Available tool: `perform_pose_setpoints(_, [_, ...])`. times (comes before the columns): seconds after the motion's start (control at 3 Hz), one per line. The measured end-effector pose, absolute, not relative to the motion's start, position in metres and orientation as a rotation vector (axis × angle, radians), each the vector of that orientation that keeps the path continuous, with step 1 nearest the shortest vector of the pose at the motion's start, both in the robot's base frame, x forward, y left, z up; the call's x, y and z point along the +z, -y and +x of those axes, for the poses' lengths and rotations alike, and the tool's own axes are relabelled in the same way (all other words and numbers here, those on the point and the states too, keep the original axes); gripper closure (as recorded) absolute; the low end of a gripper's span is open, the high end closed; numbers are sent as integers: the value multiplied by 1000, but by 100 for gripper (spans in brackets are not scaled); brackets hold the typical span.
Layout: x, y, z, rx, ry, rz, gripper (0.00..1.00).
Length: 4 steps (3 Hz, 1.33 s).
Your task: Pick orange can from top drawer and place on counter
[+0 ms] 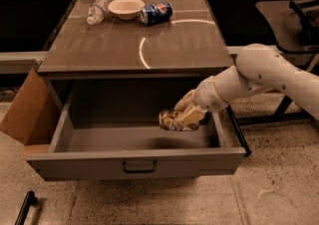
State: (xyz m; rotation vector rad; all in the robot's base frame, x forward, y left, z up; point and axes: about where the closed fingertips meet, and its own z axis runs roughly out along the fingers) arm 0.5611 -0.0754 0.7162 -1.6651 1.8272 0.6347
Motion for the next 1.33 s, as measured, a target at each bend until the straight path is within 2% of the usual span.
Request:
perform_pose_setpoints(0.67, [740, 89, 562, 676, -1747, -1625, 100])
perform_pose_setpoints(1.33, [831, 106, 578, 525, -1600, -1594, 100])
